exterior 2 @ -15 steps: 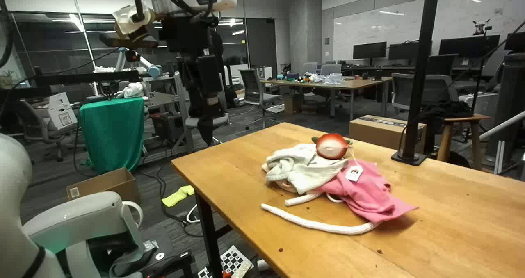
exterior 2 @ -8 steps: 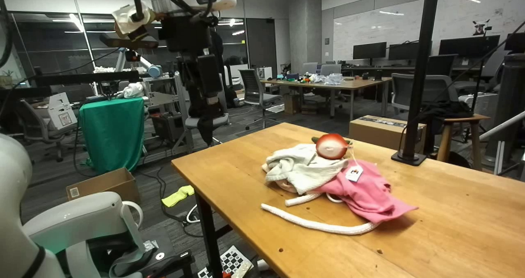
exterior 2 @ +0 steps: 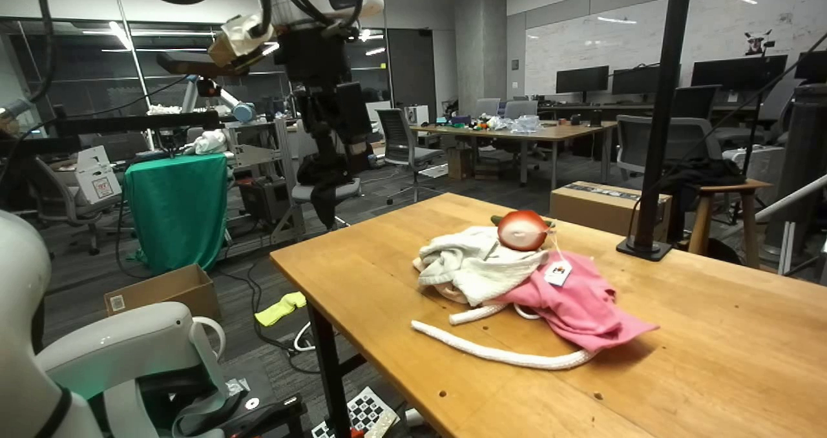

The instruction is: Spread the objects across on the table

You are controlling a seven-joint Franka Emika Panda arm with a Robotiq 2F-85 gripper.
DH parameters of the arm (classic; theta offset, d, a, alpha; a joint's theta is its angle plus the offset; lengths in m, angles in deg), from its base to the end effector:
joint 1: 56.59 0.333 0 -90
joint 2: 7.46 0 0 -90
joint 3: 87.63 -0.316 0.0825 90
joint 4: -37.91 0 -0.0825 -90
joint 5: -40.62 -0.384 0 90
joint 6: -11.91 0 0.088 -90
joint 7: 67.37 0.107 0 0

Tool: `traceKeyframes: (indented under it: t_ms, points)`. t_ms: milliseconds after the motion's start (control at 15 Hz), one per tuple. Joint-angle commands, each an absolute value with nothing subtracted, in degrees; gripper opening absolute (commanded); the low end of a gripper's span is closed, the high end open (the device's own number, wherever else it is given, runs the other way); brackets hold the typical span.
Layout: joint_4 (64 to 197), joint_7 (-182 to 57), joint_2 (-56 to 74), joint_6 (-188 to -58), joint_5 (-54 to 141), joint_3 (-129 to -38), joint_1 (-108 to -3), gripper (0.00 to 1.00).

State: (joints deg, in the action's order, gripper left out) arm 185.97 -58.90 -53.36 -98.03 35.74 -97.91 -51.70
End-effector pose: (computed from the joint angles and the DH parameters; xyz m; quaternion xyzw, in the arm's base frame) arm 0.3131 0.0970 0.5132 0.9974 0.0236 0.0675 0.0114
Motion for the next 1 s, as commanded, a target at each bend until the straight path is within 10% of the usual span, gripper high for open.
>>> traceKeyframes:
  t_ms: [0,933]
  points:
    - [178.7,-58.1,-44.0,-102.4,38.3,-99.7,-52.5,1.0]
    - [150.4,-61.5,-13.6,-102.3,50.5,-97.9,-52.3,1.0]
